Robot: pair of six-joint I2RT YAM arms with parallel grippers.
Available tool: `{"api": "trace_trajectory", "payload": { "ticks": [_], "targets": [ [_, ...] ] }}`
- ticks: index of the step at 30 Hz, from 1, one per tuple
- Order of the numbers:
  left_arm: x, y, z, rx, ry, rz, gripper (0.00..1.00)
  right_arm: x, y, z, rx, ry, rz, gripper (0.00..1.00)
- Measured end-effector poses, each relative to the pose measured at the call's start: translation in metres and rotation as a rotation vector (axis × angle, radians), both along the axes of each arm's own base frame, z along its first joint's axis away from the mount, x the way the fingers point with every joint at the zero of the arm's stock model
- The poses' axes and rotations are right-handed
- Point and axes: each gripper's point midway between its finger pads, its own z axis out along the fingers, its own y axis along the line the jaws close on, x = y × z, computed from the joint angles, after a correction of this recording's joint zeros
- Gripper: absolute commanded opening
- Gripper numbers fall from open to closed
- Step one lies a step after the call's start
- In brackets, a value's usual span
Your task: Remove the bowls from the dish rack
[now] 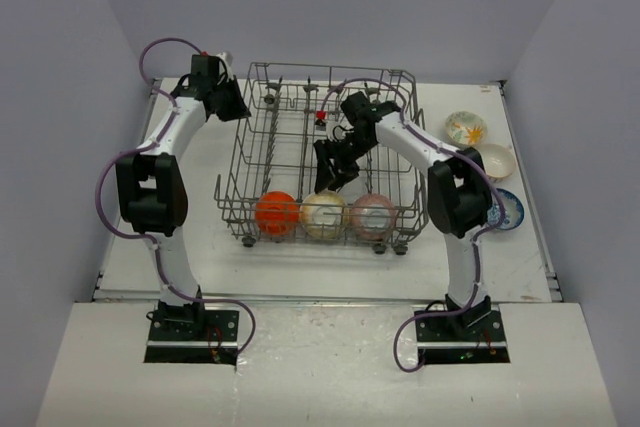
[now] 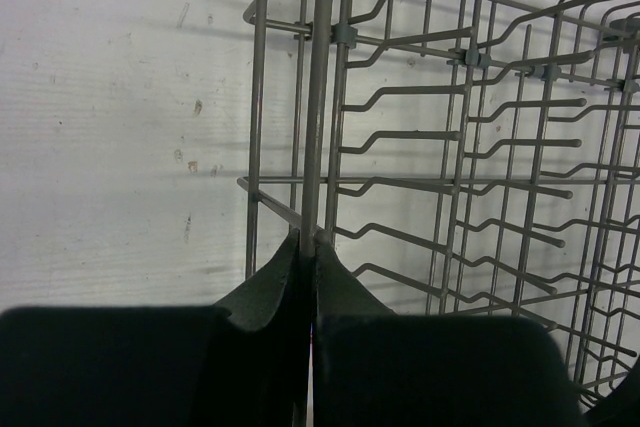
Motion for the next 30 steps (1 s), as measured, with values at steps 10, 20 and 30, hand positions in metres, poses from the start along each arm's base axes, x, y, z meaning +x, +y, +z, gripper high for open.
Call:
{"api": "trace_trajectory", "payload": {
  "ticks": [10, 20, 30],
  "targets": [
    [0.001, -0.002, -0.001, -0.008, 0.007, -0.005, 0.0, -0.044, 0.002, 0.043, 0.085, 0.015, 0.057, 0.61],
    [0.002, -0.002, -0.001, -0.008, 0.012, -0.004, 0.0, -0.077, 0.014, 0.043, 0.07, 0.073, 0.123, 0.48],
    [0.002, -0.003, 0.0, -0.022, 0.015, -0.001, 0.0, -0.085, 0.025, 0.047, 0.138, 0.094, 0.146, 0.0]
  ]
}}
